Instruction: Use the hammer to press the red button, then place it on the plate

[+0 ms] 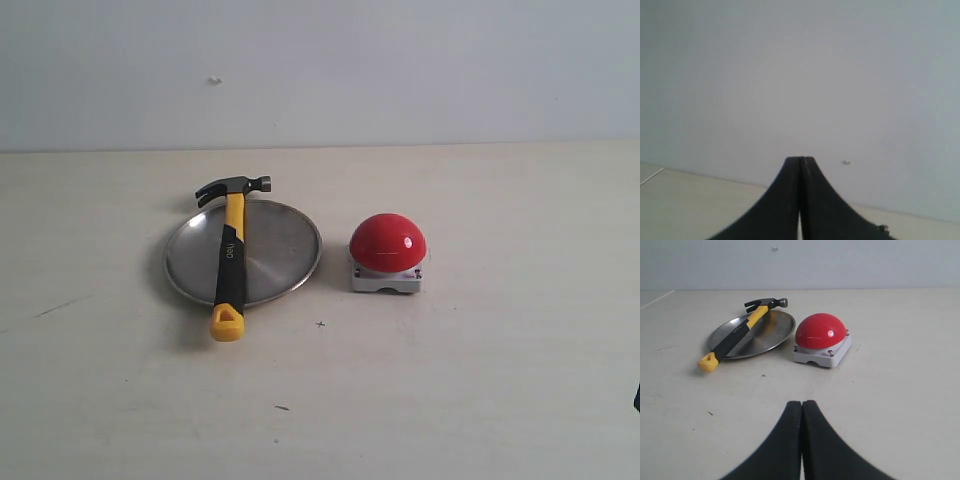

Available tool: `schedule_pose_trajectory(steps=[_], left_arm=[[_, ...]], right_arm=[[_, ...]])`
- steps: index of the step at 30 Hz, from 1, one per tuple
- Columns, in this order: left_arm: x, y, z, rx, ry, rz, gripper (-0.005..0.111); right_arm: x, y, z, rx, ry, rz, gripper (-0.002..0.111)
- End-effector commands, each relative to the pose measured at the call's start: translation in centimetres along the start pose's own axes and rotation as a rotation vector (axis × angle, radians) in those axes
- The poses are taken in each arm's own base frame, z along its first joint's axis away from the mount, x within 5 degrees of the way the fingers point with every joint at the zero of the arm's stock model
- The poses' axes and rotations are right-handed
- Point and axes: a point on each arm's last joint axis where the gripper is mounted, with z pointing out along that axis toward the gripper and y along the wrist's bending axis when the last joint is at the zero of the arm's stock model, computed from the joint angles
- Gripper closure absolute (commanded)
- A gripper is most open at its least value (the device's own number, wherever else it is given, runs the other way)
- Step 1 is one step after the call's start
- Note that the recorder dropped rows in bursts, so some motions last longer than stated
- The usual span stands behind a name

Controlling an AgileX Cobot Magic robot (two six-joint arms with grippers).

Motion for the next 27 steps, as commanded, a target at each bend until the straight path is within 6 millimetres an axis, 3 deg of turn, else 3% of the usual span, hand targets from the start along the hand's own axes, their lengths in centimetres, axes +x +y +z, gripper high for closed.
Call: schedule_pose_trajectory(steps=[1,15,27], left_arm=[[3.0,0.6,0.1,-0.013,0.092,0.058,0.107],[6.3,1.6,-0.6,-0.089,0.371,0.093,0.107],[6.7,1.7,-0.7,-0.102,0.415,0.093,0.107]], right_arm=[[0.1,0.0,0.0,-0.003,-0.001,0.002,0.108],[0.1,0.0,0.0,-0.003,-0.001,0.002,0.108],[0.1,0.0,0.0,-0.003,-0.001,0.002,0.108]])
